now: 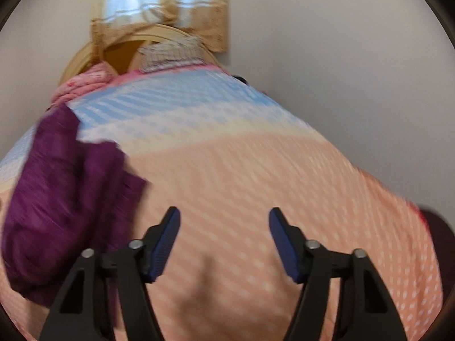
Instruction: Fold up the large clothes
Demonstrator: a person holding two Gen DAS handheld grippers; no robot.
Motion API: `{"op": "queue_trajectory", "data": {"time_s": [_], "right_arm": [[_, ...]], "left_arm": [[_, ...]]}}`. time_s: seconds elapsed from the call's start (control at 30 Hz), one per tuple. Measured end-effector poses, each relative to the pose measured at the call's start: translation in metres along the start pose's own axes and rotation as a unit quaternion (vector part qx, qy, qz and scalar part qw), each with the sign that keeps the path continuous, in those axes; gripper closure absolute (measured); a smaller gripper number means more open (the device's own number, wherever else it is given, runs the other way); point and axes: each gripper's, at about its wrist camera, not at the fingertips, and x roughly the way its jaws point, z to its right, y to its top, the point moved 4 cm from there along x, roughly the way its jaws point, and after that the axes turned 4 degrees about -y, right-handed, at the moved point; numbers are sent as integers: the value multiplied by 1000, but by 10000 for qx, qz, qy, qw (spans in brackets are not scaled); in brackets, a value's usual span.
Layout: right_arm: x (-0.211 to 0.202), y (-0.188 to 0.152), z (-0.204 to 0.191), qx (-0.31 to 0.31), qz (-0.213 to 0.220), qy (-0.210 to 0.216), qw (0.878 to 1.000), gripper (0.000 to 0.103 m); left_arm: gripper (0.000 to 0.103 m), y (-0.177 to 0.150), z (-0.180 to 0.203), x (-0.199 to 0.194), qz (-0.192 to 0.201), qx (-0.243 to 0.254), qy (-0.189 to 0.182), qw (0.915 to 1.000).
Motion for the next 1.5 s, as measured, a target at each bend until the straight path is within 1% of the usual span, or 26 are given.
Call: {"op": "queue_trajectory", "data": {"time_s": [0.07, 0.1, 0.13, 0.2, 0.23, 0.3, 0.37, 0.43, 0.5, 0.57, 0.63, 0.67, 0.73, 0.77, 0.83, 0.9, 0.97, 1.07, 1.27, 1.5], "right_arm": [[-5, 30, -37, -182, 80, 208, 9996, 54], [-7, 40, -49, -271, 134, 226, 9993, 55], [-10, 54, -71, -410, 223, 241, 9986, 55], [-9, 75, -108, -603, 254, 312, 9974, 55], [-6, 80, -124, -665, 249, 321, 9970, 56], [3, 90, -152, -764, 197, 399, 9961, 58], [21, 96, -179, -798, 137, 372, 9960, 63], [38, 94, -196, -776, 128, 313, 9964, 64], [54, 90, -205, -772, 135, 275, 9965, 64], [69, 83, -200, -734, 90, 121, 9972, 66], [81, 70, -180, -600, -66, 46, 9982, 66], [88, 63, -169, -522, -120, 16, 9986, 66], [98, 48, -150, -404, -281, -39, 9988, 66], [101, 42, -142, -342, -345, -47, 9988, 66], [105, 32, -125, -211, -380, -78, 9990, 66], [107, 26, -115, -84, -383, -22, 9992, 66], [110, 25, -109, 18, -413, 100, 9991, 66], [109, 23, -108, 84, -347, 263, 9990, 65], [117, 16, -108, 132, -335, 346, 9988, 63], [128, 14, -111, 94, -514, 362, 9980, 61]], "left_arm": [[20, 0, -39, 24, -247, -582, 345, 9974], [20, 0, -57, 34, -369, -852, 495, 9944], [20, 0, -77, 47, -483, -1112, 598, 9908], [20, 3, -98, 62, -570, -1330, 821, 9861], [20, 6, -107, 71, -608, -1419, 891, 9840], [20, 8, -115, 82, -675, -1603, 858, 9810], [20, 12, -119, 94, -749, -1826, 812, 9770], [20, 16, -118, 103, -764, -1990, 770, 9740], [20, 20, -112, 110, -750, -2056, 681, 9734], [20, 23, -106, 123, -828, -2085, 574, 9728], [20, 25, -93, 135, -863, -2136, 358, 9724], [20, 25, -83, 138, -842, -2157, 181, 9727], [20, 24, -59, 143, -815, -2066, -69, 9750], [20, 24, -46, 145, -794, -1962, -118, 9773], [20, 28, -21, 146, -747, -1628, -66, 9838], [20, 31, -5, 145, -617, -1344, 91, 9890], [19, 30, 7, 147, -537, -1141, 270, 9917], [13, 23, 9, 155, -535, -1169, 423, 9908], [8, 16, 5, 167, -646, -1362, 335, 9880], [5, 12, 8, 183, -923, -1327, 364, 9862]]}}
